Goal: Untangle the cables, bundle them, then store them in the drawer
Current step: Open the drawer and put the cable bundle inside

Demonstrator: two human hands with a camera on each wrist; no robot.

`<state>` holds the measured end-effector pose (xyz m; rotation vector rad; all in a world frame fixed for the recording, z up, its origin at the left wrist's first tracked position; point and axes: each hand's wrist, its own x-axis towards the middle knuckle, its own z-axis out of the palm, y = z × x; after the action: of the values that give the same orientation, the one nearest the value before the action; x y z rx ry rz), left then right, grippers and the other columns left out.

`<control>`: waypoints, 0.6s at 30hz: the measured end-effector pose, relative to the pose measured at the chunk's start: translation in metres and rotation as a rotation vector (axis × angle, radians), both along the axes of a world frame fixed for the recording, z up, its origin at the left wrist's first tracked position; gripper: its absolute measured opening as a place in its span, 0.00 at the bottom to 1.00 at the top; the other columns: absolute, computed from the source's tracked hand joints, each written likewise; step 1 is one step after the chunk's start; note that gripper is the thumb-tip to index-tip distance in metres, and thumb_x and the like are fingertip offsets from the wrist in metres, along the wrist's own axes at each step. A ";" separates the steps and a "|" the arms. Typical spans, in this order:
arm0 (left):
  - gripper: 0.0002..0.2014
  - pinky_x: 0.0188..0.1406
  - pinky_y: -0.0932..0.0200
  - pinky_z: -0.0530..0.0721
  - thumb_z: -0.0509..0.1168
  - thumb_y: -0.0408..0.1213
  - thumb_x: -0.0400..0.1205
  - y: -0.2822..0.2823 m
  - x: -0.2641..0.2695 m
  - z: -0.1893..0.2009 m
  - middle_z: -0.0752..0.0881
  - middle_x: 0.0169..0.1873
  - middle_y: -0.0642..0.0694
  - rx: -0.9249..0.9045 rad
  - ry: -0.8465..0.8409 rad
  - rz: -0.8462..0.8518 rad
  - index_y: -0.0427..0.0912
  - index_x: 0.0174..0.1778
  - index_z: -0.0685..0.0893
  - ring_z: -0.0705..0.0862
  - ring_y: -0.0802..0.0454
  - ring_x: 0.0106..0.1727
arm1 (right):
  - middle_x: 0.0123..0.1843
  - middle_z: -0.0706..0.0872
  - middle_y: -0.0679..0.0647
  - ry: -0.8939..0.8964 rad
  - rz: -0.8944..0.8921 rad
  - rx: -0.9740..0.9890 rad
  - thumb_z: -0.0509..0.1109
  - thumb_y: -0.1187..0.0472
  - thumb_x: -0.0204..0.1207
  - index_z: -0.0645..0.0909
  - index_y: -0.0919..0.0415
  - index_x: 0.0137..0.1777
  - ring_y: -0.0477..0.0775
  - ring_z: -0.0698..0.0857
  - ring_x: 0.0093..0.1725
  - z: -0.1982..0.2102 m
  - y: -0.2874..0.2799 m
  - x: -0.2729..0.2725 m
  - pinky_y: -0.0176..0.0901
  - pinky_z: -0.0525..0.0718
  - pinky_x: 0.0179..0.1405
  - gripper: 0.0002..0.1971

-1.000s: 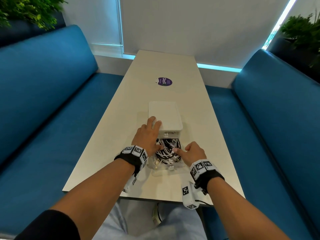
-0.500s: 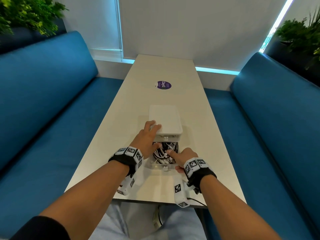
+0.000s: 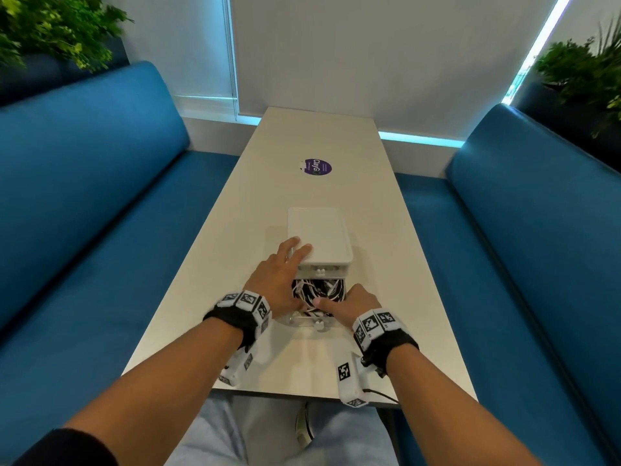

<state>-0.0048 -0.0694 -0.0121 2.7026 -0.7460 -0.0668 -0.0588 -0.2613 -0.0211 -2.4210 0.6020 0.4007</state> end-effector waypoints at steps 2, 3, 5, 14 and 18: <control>0.60 0.67 0.44 0.79 0.83 0.54 0.64 -0.009 -0.004 -0.003 0.46 0.84 0.49 0.053 -0.086 0.051 0.54 0.84 0.50 0.75 0.39 0.70 | 0.60 0.84 0.58 -0.006 -0.026 0.005 0.76 0.28 0.62 0.73 0.63 0.67 0.59 0.83 0.54 -0.002 0.002 0.000 0.43 0.75 0.39 0.46; 0.58 0.65 0.44 0.80 0.83 0.52 0.64 -0.013 -0.005 -0.004 0.48 0.84 0.46 0.058 -0.104 0.064 0.53 0.84 0.52 0.76 0.38 0.68 | 0.56 0.84 0.57 -0.014 -0.041 0.004 0.76 0.28 0.62 0.74 0.62 0.65 0.57 0.83 0.49 -0.002 0.003 0.001 0.43 0.76 0.38 0.43; 0.55 0.64 0.44 0.80 0.83 0.47 0.66 -0.015 -0.007 -0.004 0.50 0.83 0.45 0.017 -0.078 0.066 0.50 0.83 0.55 0.76 0.37 0.68 | 0.44 0.83 0.54 -0.036 -0.083 -0.018 0.76 0.28 0.62 0.76 0.60 0.53 0.54 0.81 0.37 -0.005 0.003 0.004 0.42 0.79 0.36 0.36; 0.38 0.60 0.56 0.78 0.69 0.29 0.81 0.004 -0.003 0.014 0.52 0.84 0.51 -0.140 0.060 0.010 0.53 0.85 0.60 0.82 0.42 0.61 | 0.50 0.86 0.56 -0.150 -0.148 -0.052 0.72 0.24 0.61 0.78 0.61 0.57 0.61 0.86 0.47 -0.008 0.009 0.013 0.46 0.82 0.40 0.41; 0.38 0.54 0.54 0.81 0.73 0.28 0.77 -0.002 0.002 0.008 0.57 0.81 0.46 -0.105 -0.032 0.075 0.51 0.81 0.66 0.82 0.40 0.58 | 0.56 0.85 0.59 -0.154 -0.098 -0.026 0.73 0.27 0.66 0.75 0.63 0.62 0.62 0.86 0.52 -0.007 0.011 0.018 0.47 0.82 0.42 0.40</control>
<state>-0.0028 -0.0715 -0.0039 2.6339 -0.6377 0.0333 -0.0412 -0.2502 -0.0283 -2.4084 0.6580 0.1646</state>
